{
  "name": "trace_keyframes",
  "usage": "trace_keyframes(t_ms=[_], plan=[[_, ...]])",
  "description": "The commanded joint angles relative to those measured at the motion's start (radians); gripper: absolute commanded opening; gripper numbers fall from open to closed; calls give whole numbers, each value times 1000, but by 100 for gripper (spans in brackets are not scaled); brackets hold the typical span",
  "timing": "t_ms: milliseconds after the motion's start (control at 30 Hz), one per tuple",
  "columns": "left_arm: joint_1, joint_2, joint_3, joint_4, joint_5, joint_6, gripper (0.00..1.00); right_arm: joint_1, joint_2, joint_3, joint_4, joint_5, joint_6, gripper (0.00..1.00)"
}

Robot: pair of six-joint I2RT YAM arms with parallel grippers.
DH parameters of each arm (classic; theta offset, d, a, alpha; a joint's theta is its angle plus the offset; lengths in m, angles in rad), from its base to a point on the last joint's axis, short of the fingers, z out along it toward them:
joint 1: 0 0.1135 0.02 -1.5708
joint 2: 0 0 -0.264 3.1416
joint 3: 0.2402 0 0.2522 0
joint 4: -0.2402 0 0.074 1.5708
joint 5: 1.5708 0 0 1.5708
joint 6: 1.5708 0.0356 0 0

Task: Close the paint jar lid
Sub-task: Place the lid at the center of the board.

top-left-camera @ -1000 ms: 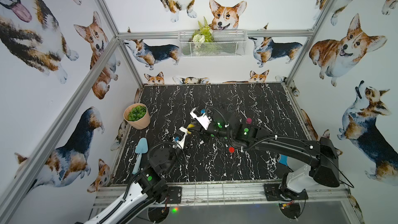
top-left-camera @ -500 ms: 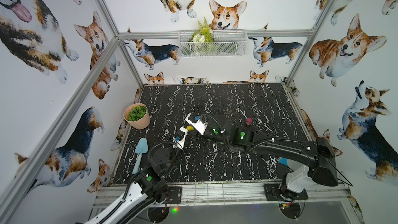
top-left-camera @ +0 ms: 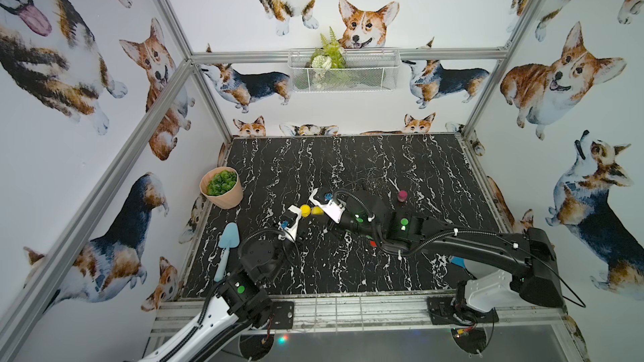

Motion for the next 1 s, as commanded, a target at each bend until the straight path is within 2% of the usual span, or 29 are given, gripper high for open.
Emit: trace_keyframes(t_ms=[0, 133, 333, 600, 800, 967], plan=[[1, -3, -4, 23, -32, -5, 28, -25, -31, -46, -3, 53, 26, 32], [0, -8, 5, 8, -47, -2, 28, -59, -7, -152, 27, 88, 57, 32], [0, -58, 31, -66, -84, -31, 28, -100, 158, -285, 180, 110, 117, 32], [1, -47, 144, -222, -100, -73, 28, -104, 429, -236, 246, 132, 74, 33], [1, 10, 223, -298, -90, -91, 28, -120, 477, -239, 273, 124, 81, 35], [0, 24, 234, -326, -90, -104, 28, -127, 464, -247, 277, 114, 93, 61]])
